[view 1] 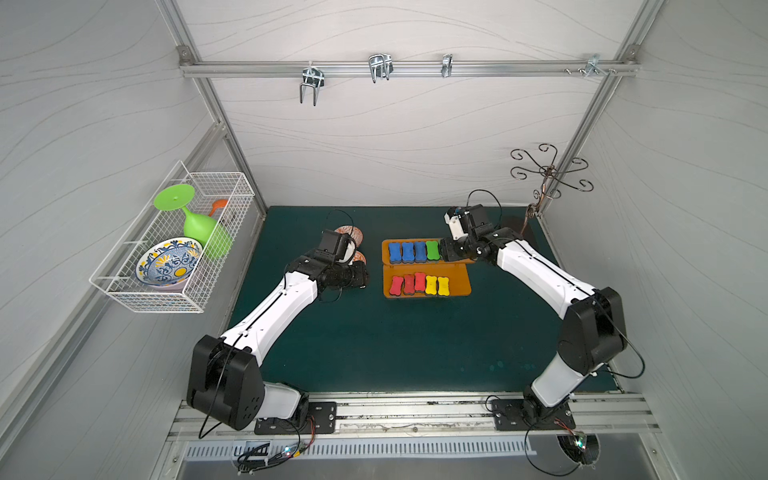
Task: Remove the whiteboard erasers from the shelf
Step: Pick up the whiteboard eraser from the shelf.
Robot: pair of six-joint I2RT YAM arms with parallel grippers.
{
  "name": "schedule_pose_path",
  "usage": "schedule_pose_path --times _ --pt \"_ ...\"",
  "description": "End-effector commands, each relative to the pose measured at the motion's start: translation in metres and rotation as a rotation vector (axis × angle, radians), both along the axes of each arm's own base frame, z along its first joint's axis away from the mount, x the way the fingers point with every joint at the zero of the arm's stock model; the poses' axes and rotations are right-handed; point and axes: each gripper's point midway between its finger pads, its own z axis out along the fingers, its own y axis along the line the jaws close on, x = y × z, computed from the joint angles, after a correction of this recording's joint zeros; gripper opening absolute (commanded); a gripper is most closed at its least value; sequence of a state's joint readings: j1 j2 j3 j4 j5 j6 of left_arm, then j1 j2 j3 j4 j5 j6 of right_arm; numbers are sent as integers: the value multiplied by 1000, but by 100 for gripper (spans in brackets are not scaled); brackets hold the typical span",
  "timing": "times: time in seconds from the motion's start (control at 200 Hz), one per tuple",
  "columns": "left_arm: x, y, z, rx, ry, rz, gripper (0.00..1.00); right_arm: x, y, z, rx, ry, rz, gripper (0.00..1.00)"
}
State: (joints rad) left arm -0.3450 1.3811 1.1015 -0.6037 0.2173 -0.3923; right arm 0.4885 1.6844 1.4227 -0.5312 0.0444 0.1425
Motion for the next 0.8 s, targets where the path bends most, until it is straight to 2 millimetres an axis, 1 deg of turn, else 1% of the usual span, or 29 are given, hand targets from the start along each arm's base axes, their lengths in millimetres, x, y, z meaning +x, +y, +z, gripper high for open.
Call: schedule_pose_path --times 0.0,0.135,0.25,0.43,0.555,0.66,0.795 --pt "3 -2 7 -16 -30 -8 44 5 -4 0 -8 0 -19 55" --pt "3 -4 7 -23 -28 -11 43 6 -12 -1 -13 0 -39 53" --pt "3 -4 6 -27 -24 -11 43 6 -16 1 -13 -6 -45 52" --pt "2 -4 7 -27 -27 -11 43 10 -13 -6 -22 2 -44 52" --pt "3 -4 7 -28 -28 -9 43 13 -13 -13 -57 4 -44 54" --pt "3 -5 7 -32 -26 -12 43 17 -11 -20 -86 8 -45 54" --pt "2 -6 8 -35 -27 -16 43 22 -8 -23 -121 0 -44 53"
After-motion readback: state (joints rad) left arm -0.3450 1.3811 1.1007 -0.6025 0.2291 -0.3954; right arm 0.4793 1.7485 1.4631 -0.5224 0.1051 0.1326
